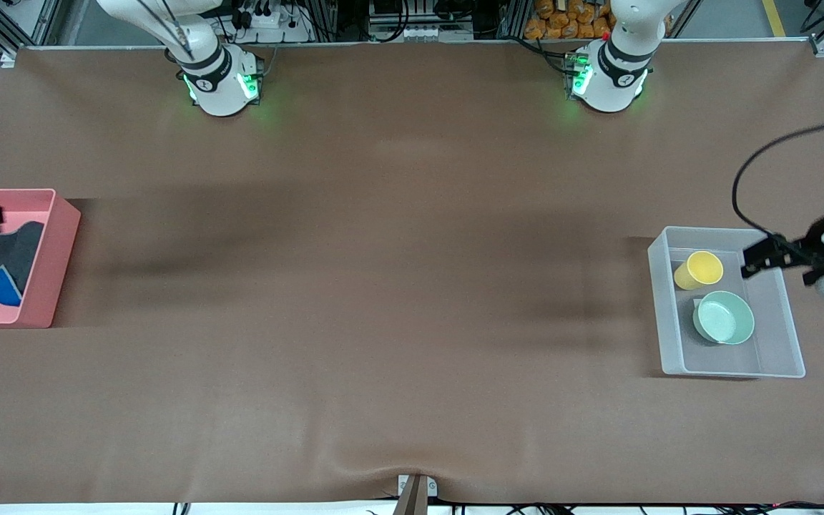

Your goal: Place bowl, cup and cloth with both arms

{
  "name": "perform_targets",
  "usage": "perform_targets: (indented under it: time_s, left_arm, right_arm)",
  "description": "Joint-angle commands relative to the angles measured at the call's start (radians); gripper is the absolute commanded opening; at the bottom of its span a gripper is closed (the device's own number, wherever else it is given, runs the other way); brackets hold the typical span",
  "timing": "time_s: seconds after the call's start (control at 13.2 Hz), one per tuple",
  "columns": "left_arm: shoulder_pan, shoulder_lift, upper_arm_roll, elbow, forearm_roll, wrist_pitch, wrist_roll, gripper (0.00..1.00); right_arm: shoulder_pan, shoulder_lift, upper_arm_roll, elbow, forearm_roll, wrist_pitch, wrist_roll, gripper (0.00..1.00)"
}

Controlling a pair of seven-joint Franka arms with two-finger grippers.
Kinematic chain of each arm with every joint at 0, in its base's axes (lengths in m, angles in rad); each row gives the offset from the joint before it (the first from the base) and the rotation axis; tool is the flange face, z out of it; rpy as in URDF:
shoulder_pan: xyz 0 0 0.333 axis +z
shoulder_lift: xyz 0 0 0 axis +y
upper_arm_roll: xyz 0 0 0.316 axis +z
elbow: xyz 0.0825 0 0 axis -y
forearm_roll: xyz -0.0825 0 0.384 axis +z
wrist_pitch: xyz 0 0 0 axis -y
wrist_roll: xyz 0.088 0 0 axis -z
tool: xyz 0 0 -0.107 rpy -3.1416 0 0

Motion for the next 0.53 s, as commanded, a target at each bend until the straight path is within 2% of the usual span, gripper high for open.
perform_targets:
  time_s: [0.0,0.15,0.3,0.45]
  left_arm:
    - [0.008,-0.045,-0.051,0.035,-0.013,-0.112,-0.120,1.00]
    - [0.009,-0.081,-0.052,0.032,-0.014,-0.147,-0.111,1.00]
    - [0.009,-0.090,-0.054,0.034,-0.014,-0.167,-0.105,1.00]
    - [0.011,-0.110,-0.051,0.034,-0.033,-0.167,-0.104,1.00]
  right_arm:
    - [0.067,-0.005,-0.006,0.054,0.135,-0.078,0.085,1.00]
    - [0.160,-0.009,-0.007,0.098,0.149,-0.144,0.201,1.00]
    - [0.208,-0.029,-0.007,0.140,0.149,-0.218,0.343,1.00]
    - [0.217,-0.036,-0.007,0.183,0.151,-0.264,0.398,1.00]
